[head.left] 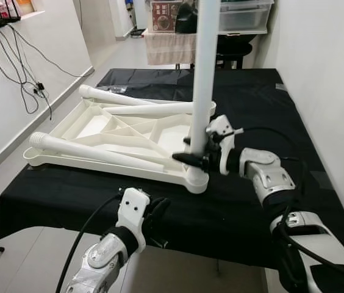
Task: Building children table
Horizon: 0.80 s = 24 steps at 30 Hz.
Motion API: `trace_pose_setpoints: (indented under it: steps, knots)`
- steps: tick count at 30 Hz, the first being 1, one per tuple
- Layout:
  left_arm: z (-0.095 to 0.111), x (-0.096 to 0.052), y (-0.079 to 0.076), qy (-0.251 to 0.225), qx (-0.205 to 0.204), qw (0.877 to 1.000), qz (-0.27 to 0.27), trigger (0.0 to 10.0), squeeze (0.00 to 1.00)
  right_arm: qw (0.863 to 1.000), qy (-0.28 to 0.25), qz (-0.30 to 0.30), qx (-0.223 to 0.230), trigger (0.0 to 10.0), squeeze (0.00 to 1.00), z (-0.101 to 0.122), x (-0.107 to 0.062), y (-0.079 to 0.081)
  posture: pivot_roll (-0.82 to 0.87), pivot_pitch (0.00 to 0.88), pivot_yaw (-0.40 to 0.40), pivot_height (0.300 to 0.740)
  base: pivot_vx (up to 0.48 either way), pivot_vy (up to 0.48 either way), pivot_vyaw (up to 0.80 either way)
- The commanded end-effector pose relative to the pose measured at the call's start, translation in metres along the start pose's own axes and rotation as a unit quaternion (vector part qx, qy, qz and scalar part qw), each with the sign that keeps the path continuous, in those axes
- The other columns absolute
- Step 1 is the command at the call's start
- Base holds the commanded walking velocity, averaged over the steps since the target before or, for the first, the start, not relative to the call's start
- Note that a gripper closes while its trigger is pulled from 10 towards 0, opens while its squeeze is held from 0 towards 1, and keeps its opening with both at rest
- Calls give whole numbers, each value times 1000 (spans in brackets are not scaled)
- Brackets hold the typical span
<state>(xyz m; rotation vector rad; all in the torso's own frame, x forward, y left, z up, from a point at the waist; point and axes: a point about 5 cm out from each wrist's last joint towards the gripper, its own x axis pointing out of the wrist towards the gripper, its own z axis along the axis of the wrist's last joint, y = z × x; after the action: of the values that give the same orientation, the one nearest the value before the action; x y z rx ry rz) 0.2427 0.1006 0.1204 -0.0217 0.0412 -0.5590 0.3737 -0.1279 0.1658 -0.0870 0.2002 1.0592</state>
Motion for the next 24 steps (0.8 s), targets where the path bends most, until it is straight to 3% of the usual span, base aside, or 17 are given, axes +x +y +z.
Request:
trace_pose_setpoints:
  steps: [1,2,3,5,6,15,17,19,20,21,22,23,24]
  knots:
    - [0,-2,0,1,9,1000,3,10000,0,1000,11,22,12,10000,0,-4,7,5,-9,31,17,740,0,0,0]
    - [1,-2,0,-2,11,1000,4,10000,0,1000,5,20,22,7373,0,-2,7,3,-2,29,14,740,0,0,0]
    - [1,-2,0,-3,12,1000,5,10000,0,999,-6,9,32,2549,0,0,8,1,2,27,13,740,0,0,0]
    - [2,-1,0,-3,13,1000,5,10000,0,999,-13,0,38,2549,0,2,8,-1,2,27,13,740,0,0,0]
    - [2,-1,0,-3,13,1000,5,10000,0,999,-16,-9,40,0,0,2,7,-2,3,27,15,740,0,0,0]
    - [2,0,-3,-4,7,1000,-2,10000,0,999,-3,-18,36,0,0,-12,-8,-9,-22,32,18,740,0,0,0]
    - [2,0,-4,-5,4,1000,-3,10000,0,999,13,-48,23,0,0,-20,-17,-13,-26,37,12,740,0,0,0]
    - [2,-3,-5,-5,-1,1000,-1,10000,0,988,55,-141,4,0,0,-36,-27,-21,-24,44,-3,740,0,0,0]
    - [1,-4,-5,-4,-2,1000,0,10000,0,945,54,-322,22,0,0,-47,-38,-34,-23,50,-11,740,0,0,0]
    - [1,-5,-5,-4,-2,1000,1,10000,0,893,57,-445,39,0,0,-56,-50,-40,-23,50,-11,740,0,0,0]
    - [1,-7,-4,-3,-3,1000,2,10000,0,876,64,-467,100,0,0,-79,-51,-19,-30,74,-10,740,0,0,0]
    - [1,-7,-4,-3,-3,1000,2,10000,0,876,64,-467,100,0,0,-79,-51,-19,-30,74,-10,740,0,0,0]
    - [2,-8,-4,-2,-3,1000,3,10000,0,867,69,-472,144,0,0,-93,-56,0,-30,84,-8,740,0,0,0]
